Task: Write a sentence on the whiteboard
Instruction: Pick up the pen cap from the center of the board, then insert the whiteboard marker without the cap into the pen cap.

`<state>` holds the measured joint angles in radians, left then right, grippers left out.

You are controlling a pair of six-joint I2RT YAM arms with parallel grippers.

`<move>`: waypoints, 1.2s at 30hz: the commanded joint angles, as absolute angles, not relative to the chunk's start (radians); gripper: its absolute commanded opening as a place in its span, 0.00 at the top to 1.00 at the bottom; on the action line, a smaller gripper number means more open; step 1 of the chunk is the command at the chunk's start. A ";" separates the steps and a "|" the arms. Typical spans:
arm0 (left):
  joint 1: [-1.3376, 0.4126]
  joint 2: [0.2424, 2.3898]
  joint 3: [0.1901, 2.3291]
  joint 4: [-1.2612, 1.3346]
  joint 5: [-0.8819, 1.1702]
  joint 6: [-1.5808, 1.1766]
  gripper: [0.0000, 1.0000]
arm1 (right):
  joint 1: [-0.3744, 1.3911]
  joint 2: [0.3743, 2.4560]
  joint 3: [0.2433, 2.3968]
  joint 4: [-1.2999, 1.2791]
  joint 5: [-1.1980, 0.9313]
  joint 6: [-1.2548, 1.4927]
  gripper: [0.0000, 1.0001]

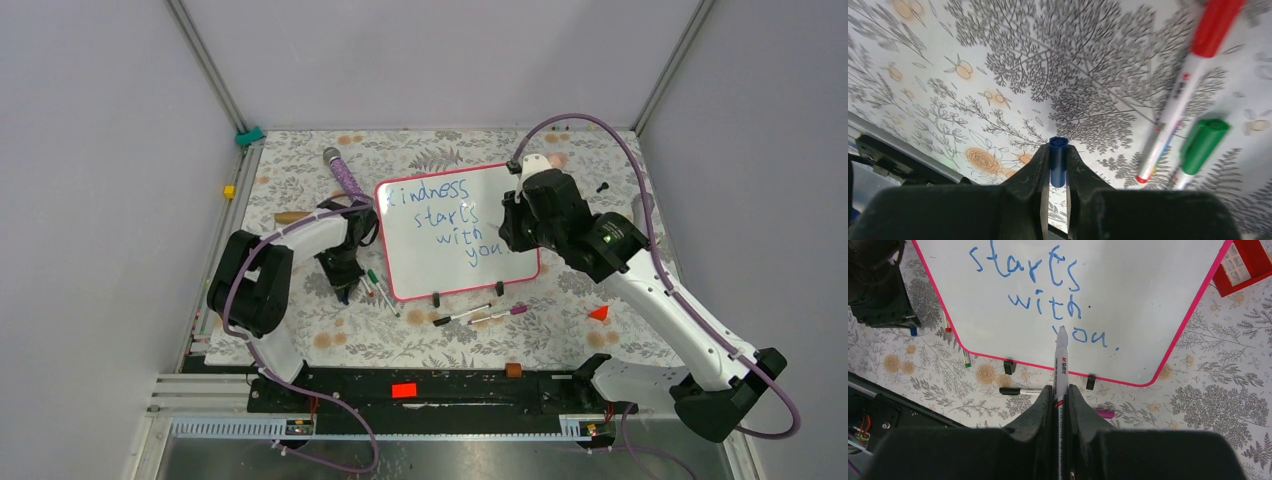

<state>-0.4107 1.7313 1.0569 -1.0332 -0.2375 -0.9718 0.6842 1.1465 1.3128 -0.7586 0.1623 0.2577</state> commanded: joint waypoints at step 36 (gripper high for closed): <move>-0.101 1.061 1.045 -0.477 0.470 -1.498 1.00 | 0.967 1.245 1.420 -0.269 0.073 0.066 1.00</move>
